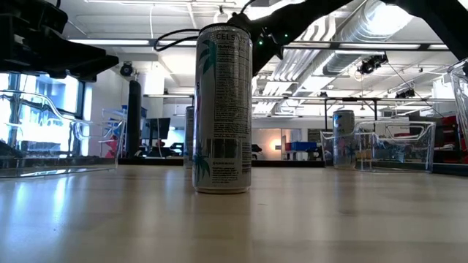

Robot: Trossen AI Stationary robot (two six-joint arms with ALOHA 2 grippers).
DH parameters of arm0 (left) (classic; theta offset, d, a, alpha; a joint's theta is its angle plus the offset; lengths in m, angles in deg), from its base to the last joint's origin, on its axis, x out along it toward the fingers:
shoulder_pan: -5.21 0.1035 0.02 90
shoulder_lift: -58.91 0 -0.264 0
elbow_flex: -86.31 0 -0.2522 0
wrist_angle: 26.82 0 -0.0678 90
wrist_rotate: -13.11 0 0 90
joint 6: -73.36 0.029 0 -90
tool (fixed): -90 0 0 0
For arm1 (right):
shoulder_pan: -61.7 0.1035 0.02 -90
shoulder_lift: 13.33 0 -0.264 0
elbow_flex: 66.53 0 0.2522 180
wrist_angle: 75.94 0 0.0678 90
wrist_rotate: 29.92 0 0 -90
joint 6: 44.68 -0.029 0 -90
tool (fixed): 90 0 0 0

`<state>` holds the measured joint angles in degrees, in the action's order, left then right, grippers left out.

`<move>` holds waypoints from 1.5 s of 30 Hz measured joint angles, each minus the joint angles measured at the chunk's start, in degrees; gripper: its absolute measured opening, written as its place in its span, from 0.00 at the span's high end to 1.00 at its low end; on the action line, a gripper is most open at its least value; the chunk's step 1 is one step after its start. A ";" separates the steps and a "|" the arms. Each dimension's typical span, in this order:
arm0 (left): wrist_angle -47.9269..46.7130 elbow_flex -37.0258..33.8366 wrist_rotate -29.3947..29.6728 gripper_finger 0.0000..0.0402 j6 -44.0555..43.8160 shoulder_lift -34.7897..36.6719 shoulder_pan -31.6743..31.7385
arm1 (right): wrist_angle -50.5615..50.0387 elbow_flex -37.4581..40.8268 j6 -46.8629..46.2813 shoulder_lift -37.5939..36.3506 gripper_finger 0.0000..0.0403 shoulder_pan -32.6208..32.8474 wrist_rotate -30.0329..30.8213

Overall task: Sort soda cans
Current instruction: Put the white-blue soda can into the top transparent bin

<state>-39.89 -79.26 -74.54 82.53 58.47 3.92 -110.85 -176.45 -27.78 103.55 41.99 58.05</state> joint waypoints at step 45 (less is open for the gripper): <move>-0.02 0.02 -0.02 0.55 0.00 -0.02 0.01 | -1.71 47.89 -27.60 -43.56 0.37 17.19 18.73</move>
<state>-39.91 -79.24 -74.56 82.53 58.44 3.93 -112.56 -128.56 -55.38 60.00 59.17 76.78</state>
